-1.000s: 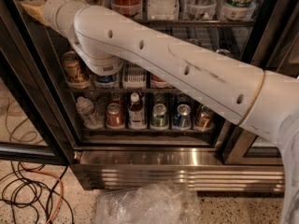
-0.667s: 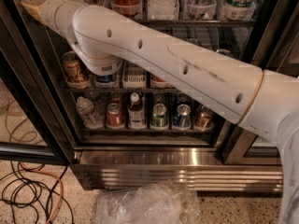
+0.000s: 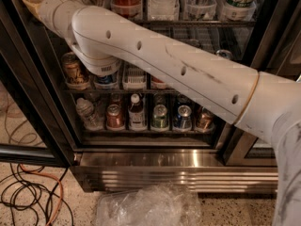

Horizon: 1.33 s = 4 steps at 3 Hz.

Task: Pick orange can from top shelf of fridge

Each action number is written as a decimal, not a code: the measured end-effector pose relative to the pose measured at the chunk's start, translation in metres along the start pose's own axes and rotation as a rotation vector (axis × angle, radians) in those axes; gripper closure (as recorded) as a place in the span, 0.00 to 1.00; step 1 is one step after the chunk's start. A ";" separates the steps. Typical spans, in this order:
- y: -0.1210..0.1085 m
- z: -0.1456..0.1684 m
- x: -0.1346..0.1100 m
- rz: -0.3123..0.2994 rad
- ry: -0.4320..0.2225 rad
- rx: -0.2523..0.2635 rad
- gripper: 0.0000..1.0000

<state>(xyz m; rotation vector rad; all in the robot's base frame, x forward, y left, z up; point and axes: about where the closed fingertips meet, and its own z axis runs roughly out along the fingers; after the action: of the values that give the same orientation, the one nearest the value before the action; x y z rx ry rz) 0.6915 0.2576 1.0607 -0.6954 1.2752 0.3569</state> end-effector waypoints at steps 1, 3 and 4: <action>-0.005 -0.001 -0.001 0.019 -0.012 0.006 1.00; -0.004 -0.004 -0.011 -0.005 -0.026 -0.016 1.00; -0.013 -0.017 -0.038 -0.057 -0.045 -0.013 1.00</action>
Offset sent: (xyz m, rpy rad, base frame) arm 0.0023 -0.0035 0.0025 0.0228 0.0025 0.0001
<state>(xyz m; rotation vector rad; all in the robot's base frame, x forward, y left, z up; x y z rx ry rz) 0.6757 0.2417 1.0980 -0.7300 1.2086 0.3329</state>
